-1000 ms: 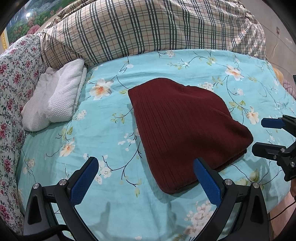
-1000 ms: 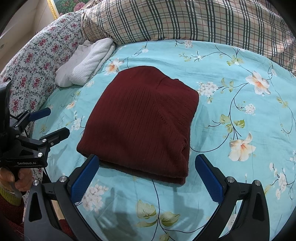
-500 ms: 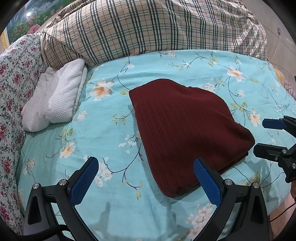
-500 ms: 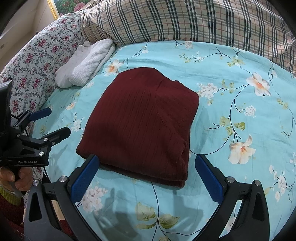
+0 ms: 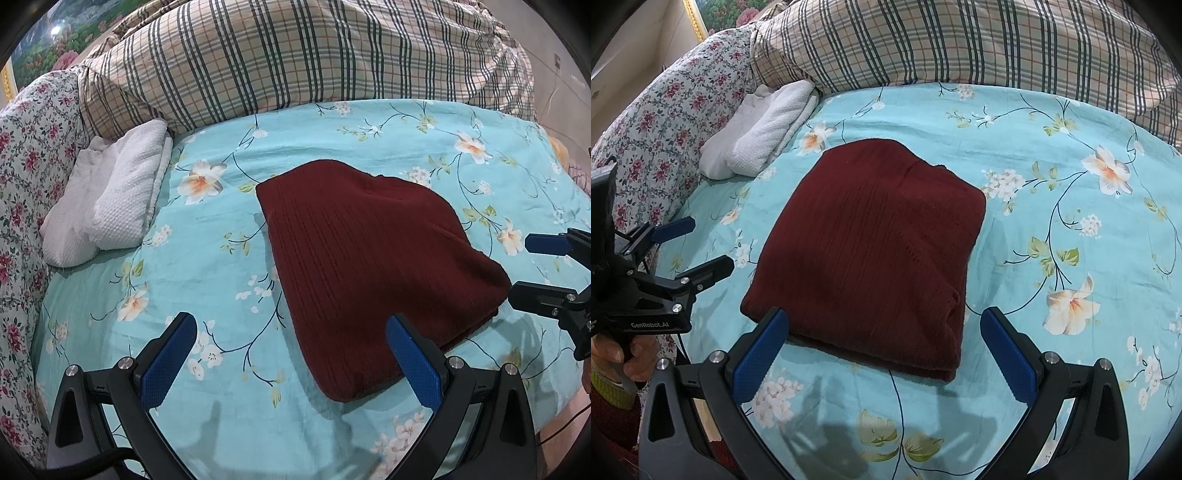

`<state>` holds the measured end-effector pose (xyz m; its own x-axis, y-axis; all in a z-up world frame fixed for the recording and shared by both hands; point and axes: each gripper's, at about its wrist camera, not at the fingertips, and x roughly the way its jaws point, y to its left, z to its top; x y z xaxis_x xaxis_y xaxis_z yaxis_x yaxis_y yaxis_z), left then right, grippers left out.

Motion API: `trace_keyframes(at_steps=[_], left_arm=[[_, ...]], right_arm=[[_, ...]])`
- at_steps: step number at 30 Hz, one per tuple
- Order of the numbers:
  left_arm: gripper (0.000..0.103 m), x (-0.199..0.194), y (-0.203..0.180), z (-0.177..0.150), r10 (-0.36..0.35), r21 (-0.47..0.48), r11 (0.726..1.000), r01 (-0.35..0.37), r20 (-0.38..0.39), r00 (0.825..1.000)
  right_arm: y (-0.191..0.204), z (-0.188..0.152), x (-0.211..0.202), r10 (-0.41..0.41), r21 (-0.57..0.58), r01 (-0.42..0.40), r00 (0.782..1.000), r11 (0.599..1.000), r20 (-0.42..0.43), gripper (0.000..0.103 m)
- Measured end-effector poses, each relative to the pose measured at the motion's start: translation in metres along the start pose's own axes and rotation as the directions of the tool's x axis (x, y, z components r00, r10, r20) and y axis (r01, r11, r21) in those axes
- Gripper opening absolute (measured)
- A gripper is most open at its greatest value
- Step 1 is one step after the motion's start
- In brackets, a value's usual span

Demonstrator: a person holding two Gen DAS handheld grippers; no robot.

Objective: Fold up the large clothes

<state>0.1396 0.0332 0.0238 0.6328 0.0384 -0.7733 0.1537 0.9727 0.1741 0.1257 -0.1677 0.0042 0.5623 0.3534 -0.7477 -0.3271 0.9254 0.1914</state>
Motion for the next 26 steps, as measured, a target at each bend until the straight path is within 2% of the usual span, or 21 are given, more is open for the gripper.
trace_keyframes(at_steps=[26], left_arm=[[0.102,0.022,0.002,0.014,0.013,-0.052,0.999,-0.015,-0.029,0.999]], right_arm=[[-0.013,0.010,0.016,0.009,0.032,-0.009,1.000,0.999,-0.005,0.103]])
